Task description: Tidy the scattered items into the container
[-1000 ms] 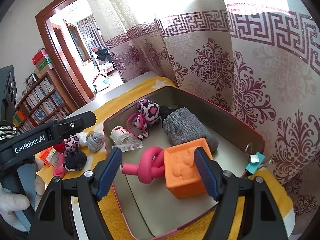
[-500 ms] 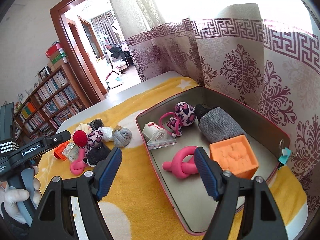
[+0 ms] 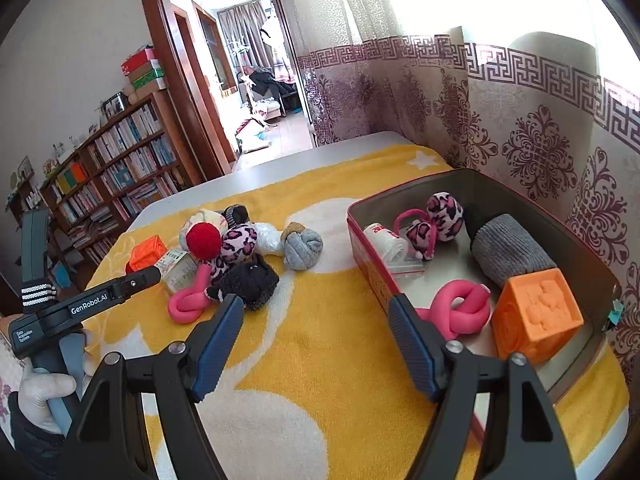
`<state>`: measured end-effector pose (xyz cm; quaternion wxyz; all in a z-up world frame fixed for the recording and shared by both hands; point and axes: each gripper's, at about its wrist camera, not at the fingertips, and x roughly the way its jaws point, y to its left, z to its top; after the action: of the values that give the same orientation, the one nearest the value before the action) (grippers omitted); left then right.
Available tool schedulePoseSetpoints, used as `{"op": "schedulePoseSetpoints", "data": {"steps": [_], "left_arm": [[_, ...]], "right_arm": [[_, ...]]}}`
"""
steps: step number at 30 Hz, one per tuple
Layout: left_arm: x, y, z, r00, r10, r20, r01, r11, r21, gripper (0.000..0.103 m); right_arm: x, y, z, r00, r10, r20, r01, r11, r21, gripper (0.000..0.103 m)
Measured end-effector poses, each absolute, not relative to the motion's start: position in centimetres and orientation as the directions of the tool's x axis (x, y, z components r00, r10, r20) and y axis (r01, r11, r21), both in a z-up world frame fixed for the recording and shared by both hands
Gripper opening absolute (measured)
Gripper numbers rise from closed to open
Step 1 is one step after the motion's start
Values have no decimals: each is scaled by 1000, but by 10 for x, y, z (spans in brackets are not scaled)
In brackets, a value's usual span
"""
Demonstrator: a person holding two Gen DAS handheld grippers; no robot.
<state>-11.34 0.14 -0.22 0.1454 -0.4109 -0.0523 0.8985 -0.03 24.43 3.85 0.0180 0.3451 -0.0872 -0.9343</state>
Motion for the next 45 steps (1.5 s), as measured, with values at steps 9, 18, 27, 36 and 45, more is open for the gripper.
{"op": "schedulePoseSetpoints", "data": {"steps": [9,18,27,36,45], "left_arm": [[-72,-86,-21,-646,129,-752,49,-976,-210,79],[-61,-93,-28,-641,93,-762,71,-981,-179,79],[-63,-90,-36,-622,104,-776,62,-981,-182,79],[-65,-87,-37,-616,108,-780,53,-983,-177,79],[-64,-82,-37,-611,113,-784,40,-984,-172,79]], "right_arm": [[-26,204,-9,-603,-133,-787,103,-991,89,81],[-28,202,-33,-569,-84,-818,75,-996,49,82],[-30,201,-32,-562,-78,-823,82,-996,38,84],[-32,197,-33,-560,-68,-826,85,-996,25,85],[-32,197,-33,-560,-68,-826,85,-996,25,85]]}}
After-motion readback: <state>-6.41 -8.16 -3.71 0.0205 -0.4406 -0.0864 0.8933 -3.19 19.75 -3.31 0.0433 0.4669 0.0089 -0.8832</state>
